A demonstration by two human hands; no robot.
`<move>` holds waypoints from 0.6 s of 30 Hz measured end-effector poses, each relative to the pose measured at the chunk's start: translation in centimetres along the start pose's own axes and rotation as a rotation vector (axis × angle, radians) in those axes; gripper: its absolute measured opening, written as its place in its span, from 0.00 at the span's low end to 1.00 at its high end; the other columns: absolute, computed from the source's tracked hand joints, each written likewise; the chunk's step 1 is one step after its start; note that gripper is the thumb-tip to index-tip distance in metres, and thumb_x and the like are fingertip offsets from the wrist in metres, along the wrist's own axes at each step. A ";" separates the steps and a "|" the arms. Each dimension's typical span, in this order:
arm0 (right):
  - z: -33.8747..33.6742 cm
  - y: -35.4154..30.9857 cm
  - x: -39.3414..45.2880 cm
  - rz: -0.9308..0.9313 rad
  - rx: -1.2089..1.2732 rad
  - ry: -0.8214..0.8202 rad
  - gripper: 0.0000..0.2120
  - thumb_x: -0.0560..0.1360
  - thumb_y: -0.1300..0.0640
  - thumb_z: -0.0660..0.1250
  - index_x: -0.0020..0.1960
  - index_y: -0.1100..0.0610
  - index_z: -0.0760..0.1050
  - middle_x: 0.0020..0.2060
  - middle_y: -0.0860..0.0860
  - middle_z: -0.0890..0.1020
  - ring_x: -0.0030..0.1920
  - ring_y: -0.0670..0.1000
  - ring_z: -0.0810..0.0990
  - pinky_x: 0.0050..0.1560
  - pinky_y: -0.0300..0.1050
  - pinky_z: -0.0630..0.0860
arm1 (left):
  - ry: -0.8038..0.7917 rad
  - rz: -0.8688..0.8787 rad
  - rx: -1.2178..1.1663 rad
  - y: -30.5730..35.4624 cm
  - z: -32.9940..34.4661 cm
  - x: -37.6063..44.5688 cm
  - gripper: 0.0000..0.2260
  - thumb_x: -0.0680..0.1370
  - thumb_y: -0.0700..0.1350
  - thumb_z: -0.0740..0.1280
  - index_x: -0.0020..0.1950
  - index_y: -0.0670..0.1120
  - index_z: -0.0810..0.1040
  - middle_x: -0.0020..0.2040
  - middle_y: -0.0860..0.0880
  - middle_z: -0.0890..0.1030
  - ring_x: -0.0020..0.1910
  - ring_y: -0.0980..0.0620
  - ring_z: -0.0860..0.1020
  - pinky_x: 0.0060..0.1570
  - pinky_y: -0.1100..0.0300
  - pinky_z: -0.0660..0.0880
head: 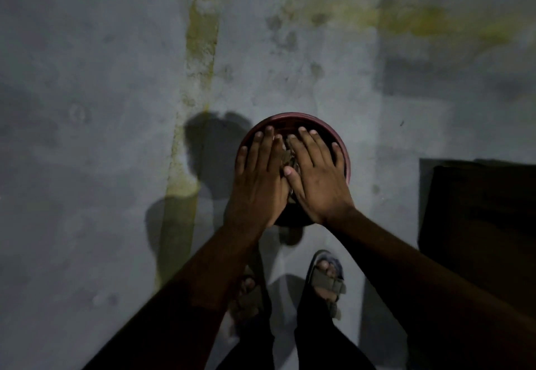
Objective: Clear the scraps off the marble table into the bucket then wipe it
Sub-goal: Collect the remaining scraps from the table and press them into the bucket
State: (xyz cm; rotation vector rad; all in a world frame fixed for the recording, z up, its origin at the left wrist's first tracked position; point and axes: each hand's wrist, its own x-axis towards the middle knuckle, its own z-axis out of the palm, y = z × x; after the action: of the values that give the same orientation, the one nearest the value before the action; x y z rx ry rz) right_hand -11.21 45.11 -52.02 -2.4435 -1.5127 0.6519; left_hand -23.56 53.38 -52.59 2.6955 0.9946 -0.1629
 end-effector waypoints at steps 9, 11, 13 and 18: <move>-22.0 -10.9 -10.8 0.032 0.072 0.183 0.27 0.84 0.47 0.50 0.81 0.54 0.59 0.82 0.53 0.57 0.82 0.54 0.52 0.80 0.59 0.48 | 0.012 0.066 0.001 6.0 -24.5 -7.1 0.29 0.83 0.50 0.56 0.82 0.45 0.53 0.83 0.44 0.48 0.82 0.44 0.48 0.78 0.44 0.49; -26.9 -12.7 -14.1 0.080 0.060 0.223 0.27 0.85 0.46 0.50 0.82 0.53 0.58 0.82 0.53 0.56 0.82 0.53 0.52 0.80 0.61 0.50 | 0.055 0.103 -0.005 7.7 -30.0 -9.2 0.28 0.82 0.51 0.54 0.81 0.44 0.56 0.83 0.43 0.51 0.81 0.44 0.50 0.78 0.44 0.51; -31.2 -14.2 -18.0 0.143 0.048 0.262 0.27 0.85 0.45 0.50 0.82 0.52 0.58 0.83 0.53 0.55 0.82 0.53 0.51 0.79 0.63 0.50 | 0.095 0.158 -0.044 9.6 -35.3 -11.8 0.29 0.81 0.54 0.52 0.81 0.43 0.58 0.82 0.43 0.53 0.81 0.44 0.51 0.78 0.44 0.53; -38.1 -16.4 -27.2 0.329 -0.005 0.361 0.28 0.85 0.44 0.51 0.82 0.52 0.56 0.83 0.53 0.54 0.83 0.54 0.50 0.79 0.64 0.50 | 0.150 0.312 -0.079 15.3 -43.5 -17.4 0.31 0.81 0.57 0.55 0.81 0.43 0.57 0.82 0.43 0.53 0.81 0.46 0.51 0.78 0.46 0.51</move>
State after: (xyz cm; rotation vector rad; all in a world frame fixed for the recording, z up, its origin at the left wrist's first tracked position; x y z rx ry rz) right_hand -17.05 31.02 -4.87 -2.6566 -0.9915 0.2322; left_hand -26.19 43.69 -4.31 2.7773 0.5892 0.1378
